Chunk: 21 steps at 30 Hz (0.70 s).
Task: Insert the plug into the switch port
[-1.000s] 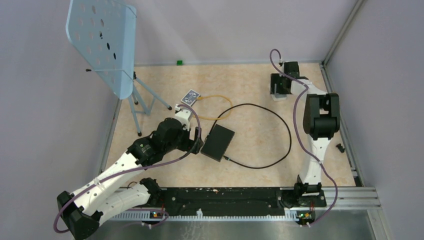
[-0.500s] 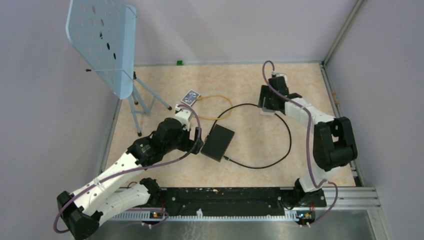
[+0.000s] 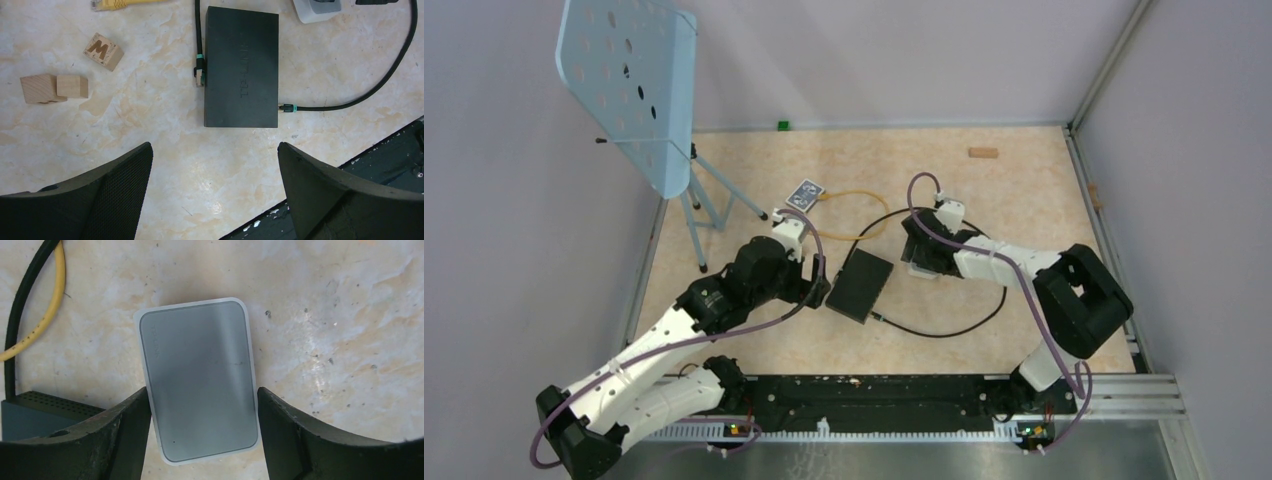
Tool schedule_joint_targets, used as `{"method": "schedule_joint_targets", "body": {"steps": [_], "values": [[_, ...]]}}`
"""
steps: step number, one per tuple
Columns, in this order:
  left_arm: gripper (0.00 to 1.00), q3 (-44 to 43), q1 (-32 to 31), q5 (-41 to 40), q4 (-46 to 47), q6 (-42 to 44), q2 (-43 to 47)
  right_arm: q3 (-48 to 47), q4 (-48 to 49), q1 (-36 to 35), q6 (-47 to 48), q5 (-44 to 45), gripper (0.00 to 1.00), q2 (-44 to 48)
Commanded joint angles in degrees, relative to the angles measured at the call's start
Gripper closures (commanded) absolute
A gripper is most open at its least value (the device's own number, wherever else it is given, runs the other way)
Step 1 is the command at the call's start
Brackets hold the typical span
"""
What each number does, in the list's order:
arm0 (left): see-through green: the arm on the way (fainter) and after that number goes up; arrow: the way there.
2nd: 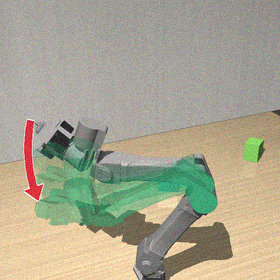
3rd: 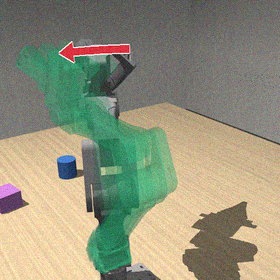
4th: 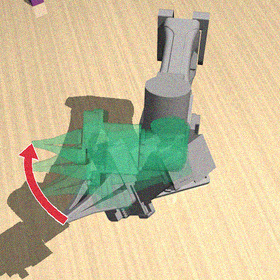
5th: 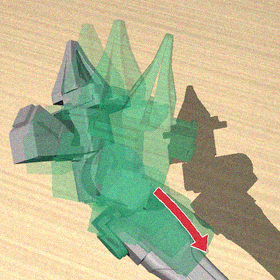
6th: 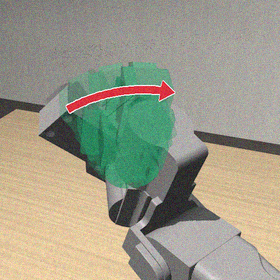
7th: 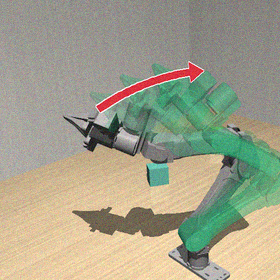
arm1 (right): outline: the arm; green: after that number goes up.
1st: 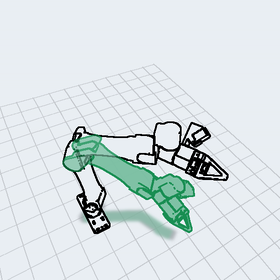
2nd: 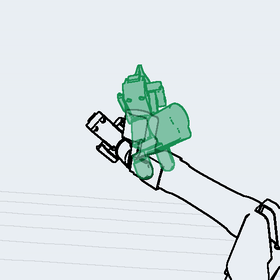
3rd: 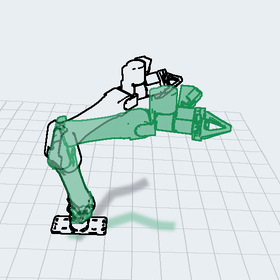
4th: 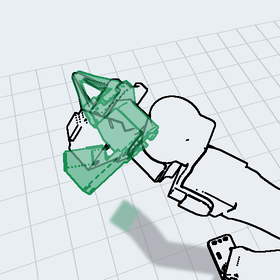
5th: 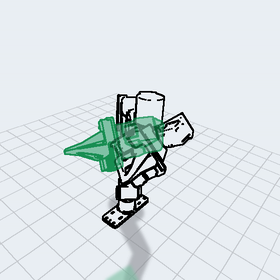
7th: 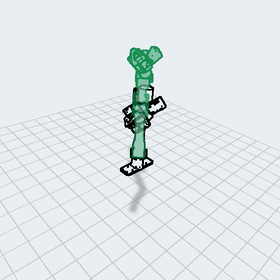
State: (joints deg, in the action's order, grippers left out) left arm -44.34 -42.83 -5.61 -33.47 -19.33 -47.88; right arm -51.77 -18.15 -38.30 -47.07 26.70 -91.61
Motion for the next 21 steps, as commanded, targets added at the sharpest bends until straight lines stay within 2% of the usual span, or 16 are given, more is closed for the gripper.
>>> {"method": "schedule_joint_targets", "body": {"steps": [1,5,9,12,21], "values": [[0.01,0.2,0.11,-0.15,1.88,0.33,1.32,-2.73,3.64,-0.67,-10.01,1.93,0.78,-1.85],[0.01,0.19,0.1,-0.35,1.93,0.26,1.45,-7.48,2.22,-0.72,-11.77,-0.94,0.53,-4.97],[0.01,0.21,0.09,-0.28,1.94,0.23,1.47,-9.86,2.09,-0.67,-12.53,-4.19,0.38,-6.92],[0.01,0.22,0.11,-0.15,1.93,0.26,1.36,-9.97,1.65,-0.71,-13.31,-5.06,0.22,-7.24],[0.01,0.21,0.09,-0.02,1.92,0.36,1.17,-12.09,-1.95,-0.43,-10.35,-4.18,0.19,-6.73]]}}
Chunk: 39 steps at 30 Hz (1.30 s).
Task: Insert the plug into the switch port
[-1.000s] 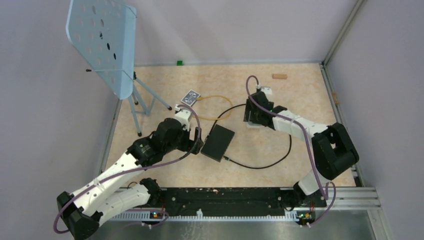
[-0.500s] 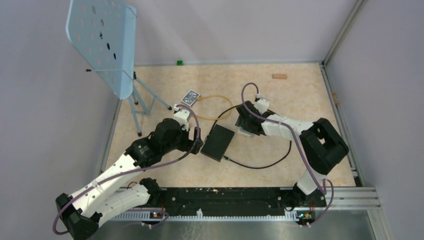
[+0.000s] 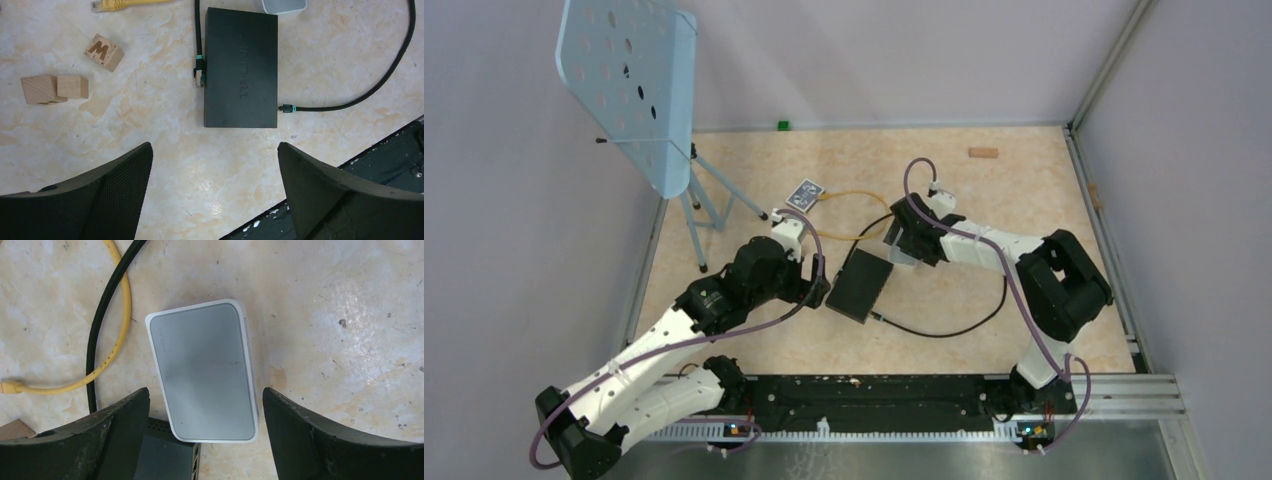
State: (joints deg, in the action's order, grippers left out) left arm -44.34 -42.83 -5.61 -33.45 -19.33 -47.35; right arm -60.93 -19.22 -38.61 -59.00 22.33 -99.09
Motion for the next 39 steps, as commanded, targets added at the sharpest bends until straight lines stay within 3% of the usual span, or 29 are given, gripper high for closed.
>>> {"method": "schedule_joint_targets", "body": {"steps": [1,18,26,31,35,39], "values": [[0.01,0.19,0.09,-0.03,1.9,0.35,0.6,-3.09,-0.78,0.03,2.2,-0.61,0.19,0.77],[0.01,0.15,0.11,-0.14,1.82,0.35,0.05,-5.19,5.35,0.31,5.05,-10.97,0.19,-4.31],[0.01,0.19,0.07,-0.37,1.77,0.26,0.24,-7.51,2.27,3.58,13.93,-10.58,0.19,-0.71],[0.01,0.14,0.09,-0.07,1.83,0.35,-0.19,-4.28,2.71,7.74,24.77,-10.67,0.19,6.01],[0.01,0.08,0.11,-0.24,1.76,0.35,-0.21,-5.72,4.58,9.18,42.6,-12.47,0.2,6.75],[0.01,0.2,0.11,-0.54,1.74,0.18,0.11,-11.72,2.54,9.27,61.65,-14.33,0.22,1.74]]}}
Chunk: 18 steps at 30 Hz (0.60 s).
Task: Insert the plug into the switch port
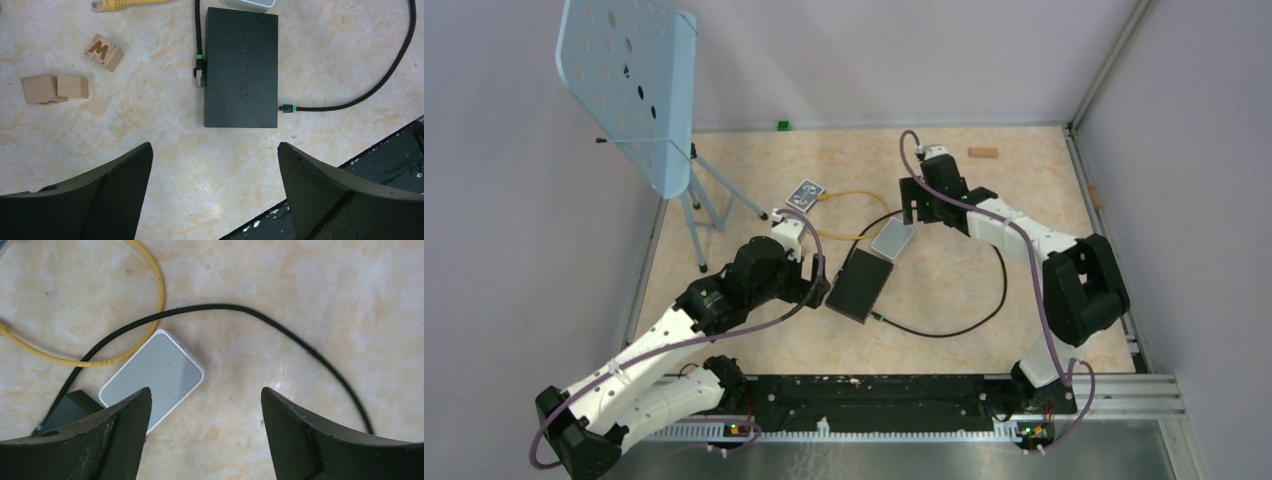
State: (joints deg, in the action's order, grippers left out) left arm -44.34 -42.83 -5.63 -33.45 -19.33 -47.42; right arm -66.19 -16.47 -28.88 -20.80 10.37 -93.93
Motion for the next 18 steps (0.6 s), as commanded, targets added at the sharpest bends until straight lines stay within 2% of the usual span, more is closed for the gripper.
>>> {"method": "schedule_joint_targets", "body": {"steps": [1,5,8,13,18], "values": [[0.01,0.21,0.07,-0.6,1.73,0.17,0.24,-8.75,-2.1,-0.35,27.47,-2.93,0.23,-5.49],[0.01,0.21,0.11,-0.79,1.72,0.17,0.31,-19.28,-11.49,-0.05,39.72,0.51,0.29,-14.56],[0.01,0.13,0.1,-0.76,1.69,0.17,0.21,-23.18,-12.83,0.94,44.81,3.3,0.36,-18.77],[0.01,0.1,0.05,-0.83,1.68,0.25,-0.05,-26.25,-14.75,3.17,49.3,-4.27,0.38,-22.07],[0.01,0.08,0.11,-0.79,1.64,0.28,-0.38,-25.0,-13.99,3.4,54.64,-12.25,0.36,-22.51]]}}
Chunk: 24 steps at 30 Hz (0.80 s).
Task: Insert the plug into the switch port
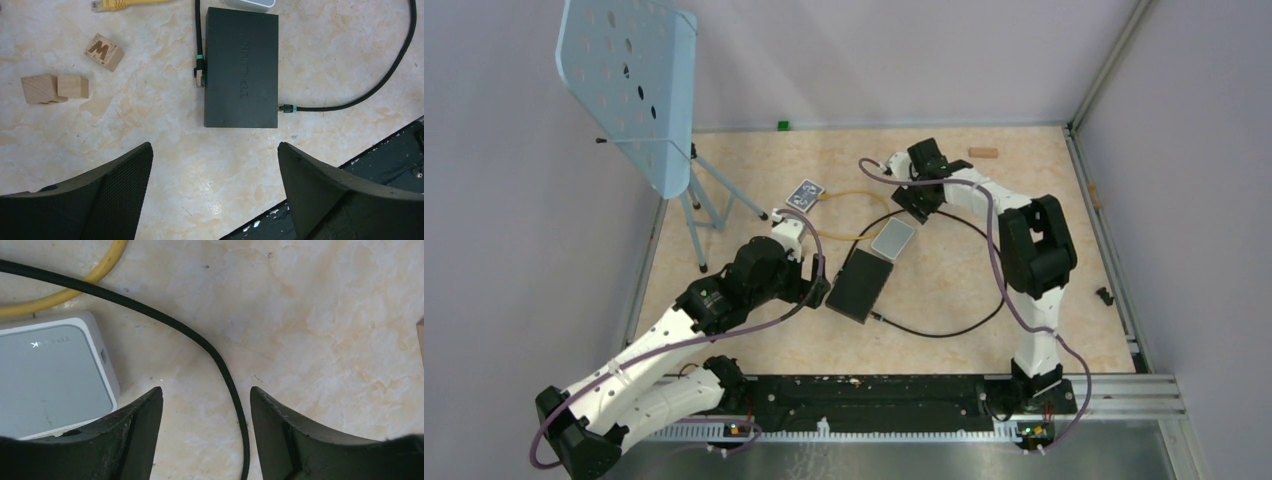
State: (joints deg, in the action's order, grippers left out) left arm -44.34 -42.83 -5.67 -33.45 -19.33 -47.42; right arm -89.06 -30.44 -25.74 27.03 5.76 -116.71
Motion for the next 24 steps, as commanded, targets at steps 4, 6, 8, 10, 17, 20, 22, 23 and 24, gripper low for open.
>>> {"method": "schedule_joint_targets", "body": {"steps": [4,6,8,10,17,20,22,23,24], "values": [[0.01,0.05,0.11,-0.79,1.58,0.26,-0.88,-2.49,1.95,0.64,9.23,-9.92,0.35,-1.41],[0.01,0.1,0.11,-0.74,1.6,0.29,-1.01,-4.0,1.77,1.06,10.05,-11.48,0.35,-2.74],[0.01,0.12,0.07,-0.74,1.6,0.19,-1.23,-6.11,0.54,1.65,10.78,-13.72,0.34,-4.38],[0.01,0.03,0.1,-0.74,1.55,0.17,-1.52,-8.21,-0.86,2.11,11.97,-16.09,0.34,-6.05],[0.01,-0.21,0.1,-1.63,1.09,-0.12,-3.56,-14.45,-5.44,2.43,15.34,-23.23,0.34,-11.67],[0.01,-0.48,0.11,-2.46,0.6,-0.6,-4.26,-18.1,-9.78,2.43,16.3,-26.49,0.34,-14.39],[0.01,-0.52,0.19,-2.75,0.52,-0.7,-4.43,-20.17,-12.18,2.53,16.92,-28.16,0.36,-16.17],[0.01,-0.5,0.18,-2.76,0.56,-0.68,-4.44,-21.01,-12.99,2.55,17.0,-28.7,0.37,-16.93],[0.01,-0.53,0.18,-2.81,0.52,-0.7,-4.57,-21.69,-13.65,2.59,17.02,-29.18,0.39,-17.72]]}}
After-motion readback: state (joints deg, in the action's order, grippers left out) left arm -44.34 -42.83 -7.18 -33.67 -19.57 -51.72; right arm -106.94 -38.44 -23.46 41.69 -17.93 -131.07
